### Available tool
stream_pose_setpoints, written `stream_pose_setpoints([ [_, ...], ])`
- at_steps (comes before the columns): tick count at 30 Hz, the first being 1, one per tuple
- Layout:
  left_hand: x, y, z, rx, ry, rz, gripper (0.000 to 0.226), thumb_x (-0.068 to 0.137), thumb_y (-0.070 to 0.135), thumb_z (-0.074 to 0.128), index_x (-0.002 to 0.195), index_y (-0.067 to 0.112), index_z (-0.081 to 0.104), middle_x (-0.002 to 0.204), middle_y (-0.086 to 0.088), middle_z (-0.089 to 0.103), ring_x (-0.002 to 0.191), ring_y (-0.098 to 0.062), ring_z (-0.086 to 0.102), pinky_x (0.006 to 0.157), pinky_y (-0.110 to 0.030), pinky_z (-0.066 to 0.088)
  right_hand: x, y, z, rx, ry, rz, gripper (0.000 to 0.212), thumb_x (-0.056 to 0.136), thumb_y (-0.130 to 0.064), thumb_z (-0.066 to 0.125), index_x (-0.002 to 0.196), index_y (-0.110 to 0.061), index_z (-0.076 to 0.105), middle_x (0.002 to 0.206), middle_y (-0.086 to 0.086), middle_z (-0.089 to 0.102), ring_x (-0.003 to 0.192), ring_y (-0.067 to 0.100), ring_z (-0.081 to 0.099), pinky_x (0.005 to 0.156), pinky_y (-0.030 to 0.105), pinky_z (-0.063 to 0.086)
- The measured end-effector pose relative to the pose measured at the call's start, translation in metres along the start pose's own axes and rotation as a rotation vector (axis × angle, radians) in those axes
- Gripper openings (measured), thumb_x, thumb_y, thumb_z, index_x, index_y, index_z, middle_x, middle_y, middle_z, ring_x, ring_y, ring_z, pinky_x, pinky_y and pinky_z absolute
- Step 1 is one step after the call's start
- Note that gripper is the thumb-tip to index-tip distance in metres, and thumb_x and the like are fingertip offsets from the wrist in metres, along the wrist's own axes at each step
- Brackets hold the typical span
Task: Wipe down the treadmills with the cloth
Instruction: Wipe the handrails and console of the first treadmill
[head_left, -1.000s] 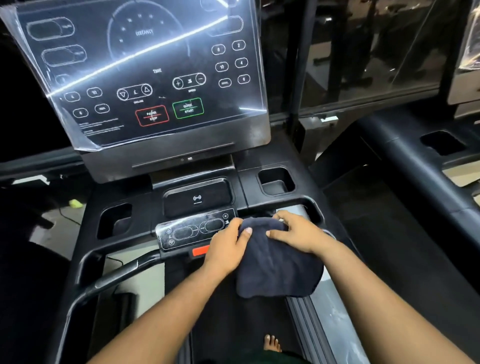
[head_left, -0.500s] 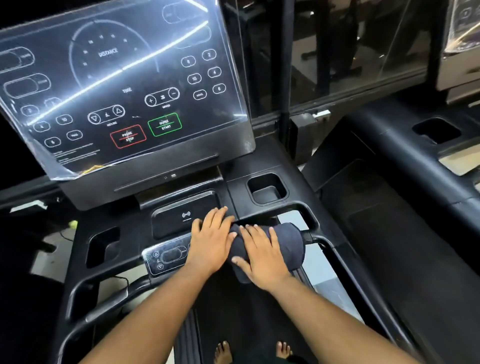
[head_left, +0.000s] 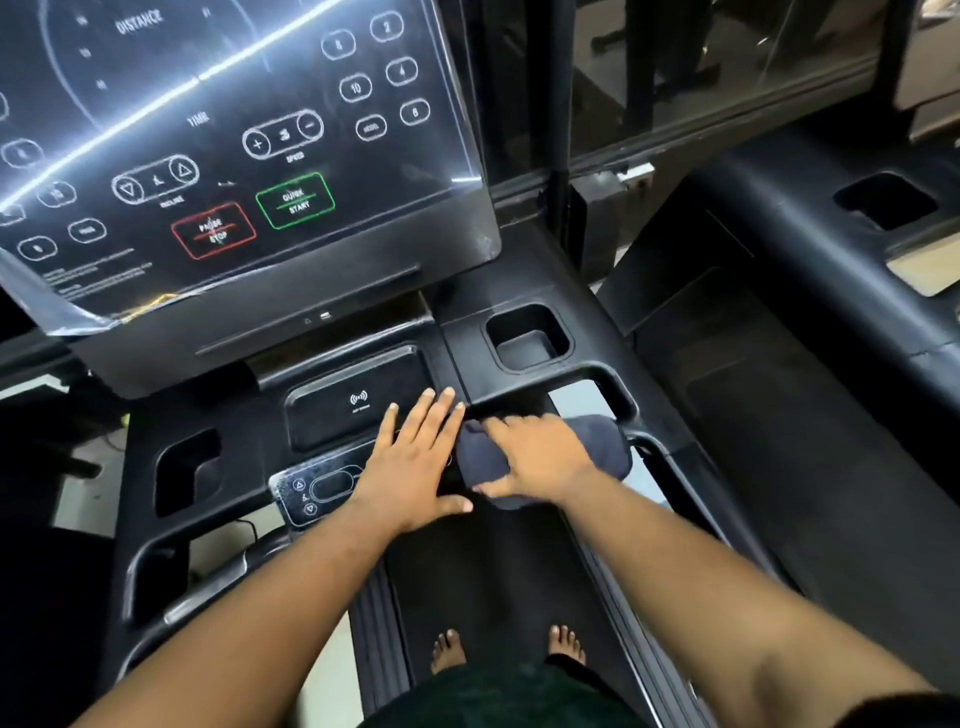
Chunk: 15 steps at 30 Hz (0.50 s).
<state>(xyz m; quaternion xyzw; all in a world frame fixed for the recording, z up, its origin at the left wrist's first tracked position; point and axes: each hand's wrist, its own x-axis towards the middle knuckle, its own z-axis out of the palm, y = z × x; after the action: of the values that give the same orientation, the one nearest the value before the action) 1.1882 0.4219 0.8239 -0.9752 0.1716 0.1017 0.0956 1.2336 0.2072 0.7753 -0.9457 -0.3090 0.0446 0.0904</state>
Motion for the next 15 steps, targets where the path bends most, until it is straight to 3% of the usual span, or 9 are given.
stream_pose_setpoints([
  [3, -0.004, 0.006, 0.006, 0.027, 0.008, -0.038, 0.123, 0.079, 0.070, 0.066, 0.161, 0.018, -0.010, 0.169, -0.004, -0.021, 0.155, -0.026, -0.020, 0.124, -0.059, -0.004, 0.012, 0.008, -0.019, 0.169, -0.216, -0.018, 0.066, 0.071, -0.090, 0.053, 0.097, -0.030, 0.051, 0.098, -0.002, 0.069, 0.087, 0.023, 0.064, 0.072, 0.039, 0.050],
  [5, -0.007, 0.011, 0.009, 0.003, 0.026, -0.045, 0.118, 0.081, 0.069, 0.064, 0.162, 0.018, -0.005, 0.170, -0.004, -0.017, 0.156, -0.025, -0.018, 0.124, -0.059, -0.003, -0.003, 0.000, -0.002, 0.104, -0.037, 0.046, 0.069, 0.072, -0.089, 0.052, 0.105, -0.028, 0.056, 0.099, -0.002, 0.067, 0.089, 0.023, 0.064, 0.075, 0.040, 0.048],
  [7, -0.004, 0.012, 0.007, -0.020, 0.031, -0.031, 0.113, 0.083, 0.071, 0.059, 0.162, 0.020, -0.003, 0.170, -0.003, -0.014, 0.156, -0.024, -0.016, 0.125, -0.058, 0.000, -0.027, -0.013, 0.026, -0.049, 0.153, 0.144, 0.079, 0.072, -0.081, 0.055, 0.127, -0.024, 0.056, 0.107, 0.000, 0.064, 0.098, 0.025, 0.063, 0.085, 0.043, 0.044],
  [9, -0.001, 0.009, 0.004, -0.026, 0.042, -0.036, 0.108, 0.085, 0.071, 0.056, 0.163, 0.021, -0.001, 0.171, -0.001, -0.011, 0.157, -0.023, -0.013, 0.125, -0.057, 0.004, -0.031, -0.011, 0.034, -0.106, 0.188, 0.160, 0.081, 0.069, -0.075, 0.057, 0.132, -0.024, 0.052, 0.108, 0.001, 0.063, 0.101, 0.026, 0.063, 0.089, 0.044, 0.042],
  [11, 0.000, 0.010, 0.003, -0.023, 0.037, -0.050, 0.105, 0.087, 0.070, 0.056, 0.163, 0.021, 0.002, 0.171, -0.001, -0.008, 0.157, -0.024, -0.011, 0.125, -0.058, 0.007, -0.013, 0.005, 0.010, -0.029, 0.030, 0.107, 0.075, 0.068, -0.084, 0.054, 0.118, -0.028, 0.053, 0.100, 0.000, 0.066, 0.093, 0.025, 0.065, 0.079, 0.043, 0.046],
  [13, -0.002, 0.014, 0.004, -0.005, 0.036, -0.065, 0.104, 0.088, 0.069, 0.055, 0.163, 0.019, 0.003, 0.171, -0.004, -0.005, 0.157, -0.025, -0.009, 0.124, -0.059, 0.008, 0.004, 0.019, -0.016, 0.125, -0.234, 0.067, 0.067, 0.068, -0.093, 0.047, 0.099, -0.034, 0.050, 0.097, -0.003, 0.069, 0.089, 0.023, 0.065, 0.075, 0.039, 0.049],
  [15, -0.006, 0.017, 0.008, 0.012, 0.035, -0.075, 0.104, 0.088, 0.069, 0.054, 0.163, 0.019, 0.003, 0.171, -0.006, -0.006, 0.157, -0.027, -0.011, 0.123, -0.062, 0.006, 0.008, 0.021, -0.015, 0.182, -0.289, 0.067, 0.066, 0.067, -0.096, 0.044, 0.093, -0.036, 0.048, 0.098, -0.004, 0.070, 0.090, 0.023, 0.066, 0.077, 0.040, 0.052],
])
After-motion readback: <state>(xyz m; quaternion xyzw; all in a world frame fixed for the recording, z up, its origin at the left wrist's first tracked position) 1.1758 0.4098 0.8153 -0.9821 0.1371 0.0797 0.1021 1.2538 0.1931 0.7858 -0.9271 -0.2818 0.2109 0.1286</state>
